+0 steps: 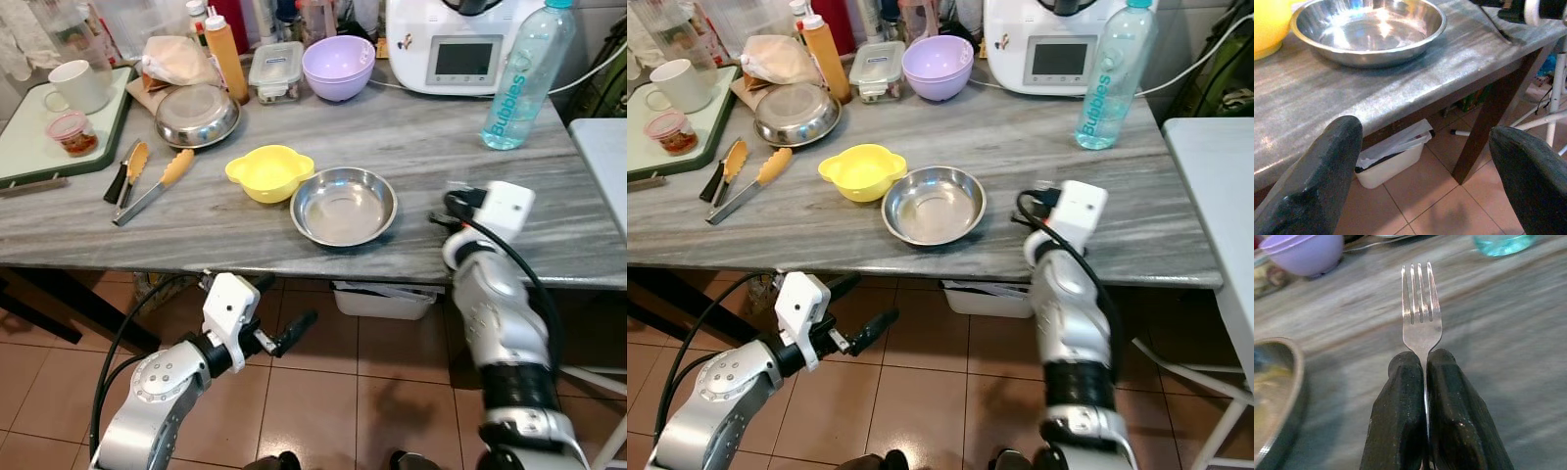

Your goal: Setting the table

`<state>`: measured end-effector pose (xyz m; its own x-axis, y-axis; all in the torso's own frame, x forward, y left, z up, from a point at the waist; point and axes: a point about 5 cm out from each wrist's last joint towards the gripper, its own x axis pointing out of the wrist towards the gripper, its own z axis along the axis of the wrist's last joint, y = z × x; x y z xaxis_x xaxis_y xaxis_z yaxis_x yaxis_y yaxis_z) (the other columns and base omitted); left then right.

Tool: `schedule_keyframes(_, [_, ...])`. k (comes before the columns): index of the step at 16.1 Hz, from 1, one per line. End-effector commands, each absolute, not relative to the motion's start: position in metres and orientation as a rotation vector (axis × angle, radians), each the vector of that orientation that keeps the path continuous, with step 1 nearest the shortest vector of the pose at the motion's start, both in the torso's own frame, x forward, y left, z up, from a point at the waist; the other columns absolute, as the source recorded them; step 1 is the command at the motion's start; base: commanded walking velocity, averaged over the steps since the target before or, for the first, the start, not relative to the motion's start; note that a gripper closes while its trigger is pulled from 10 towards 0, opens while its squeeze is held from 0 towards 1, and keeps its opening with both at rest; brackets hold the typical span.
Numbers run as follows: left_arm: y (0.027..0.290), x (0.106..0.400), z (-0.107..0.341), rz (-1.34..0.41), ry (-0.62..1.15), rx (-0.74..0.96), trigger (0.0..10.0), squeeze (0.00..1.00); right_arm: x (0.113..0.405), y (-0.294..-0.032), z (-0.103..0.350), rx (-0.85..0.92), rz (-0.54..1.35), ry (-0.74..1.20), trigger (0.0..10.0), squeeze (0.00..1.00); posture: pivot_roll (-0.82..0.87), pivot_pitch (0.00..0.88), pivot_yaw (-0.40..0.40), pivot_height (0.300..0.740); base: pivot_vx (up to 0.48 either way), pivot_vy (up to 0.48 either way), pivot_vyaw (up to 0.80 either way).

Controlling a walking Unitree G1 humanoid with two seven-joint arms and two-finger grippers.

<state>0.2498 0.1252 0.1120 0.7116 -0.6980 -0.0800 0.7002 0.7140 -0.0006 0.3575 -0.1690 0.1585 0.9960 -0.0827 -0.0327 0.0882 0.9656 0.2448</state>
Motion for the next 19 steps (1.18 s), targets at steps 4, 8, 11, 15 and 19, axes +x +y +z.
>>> schedule_keyframes(4, [0.125, 0.249, 0.117, -0.788, 0.068, 0.038, 10.0, 0.0, 0.371, -0.156, 0.159, 0.309, -0.043, 0.045, 10.0, 0.0, 0.02, 0.188, 0.128, 0.74, 0.0, 0.0, 0.0])
schedule_keyframes(8, [0.119, 0.25, 0.12, -0.803, 0.041, 0.014, 10.0, 0.0, 0.374, -0.145, 0.154, 0.318, -0.008, 0.086, 10.0, 0.0, 0.01, 0.176, 0.113, 0.74, 0.0, 0.0, 0.0])
schedule_keyframes(11, [0.113, 0.253, 0.123, -0.81, 0.023, -0.004, 10.0, 0.0, 0.375, -0.14, 0.141, 0.351, 0.001, 0.134, 10.0, 0.0, 0.0, 0.167, 0.107, 0.74, 0.0, 0.0, 0.0])
schedule_keyframes(15, [0.11, 0.254, 0.122, -0.809, 0.025, -0.015, 10.0, 0.0, 0.377, -0.139, 0.138, 0.368, -0.001, 0.147, 10.0, 0.0, 0.0, 0.162, 0.101, 0.74, 0.0, 0.0, 0.0])
schedule_keyframes(19, [0.11, 0.254, 0.12, -0.804, 0.027, -0.013, 10.0, 0.0, 0.377, -0.141, 0.133, 0.356, 0.003, 0.17, 10.0, 1.0, 0.0, 0.162, 0.095, 0.74, 0.0, 0.0, 0.0])
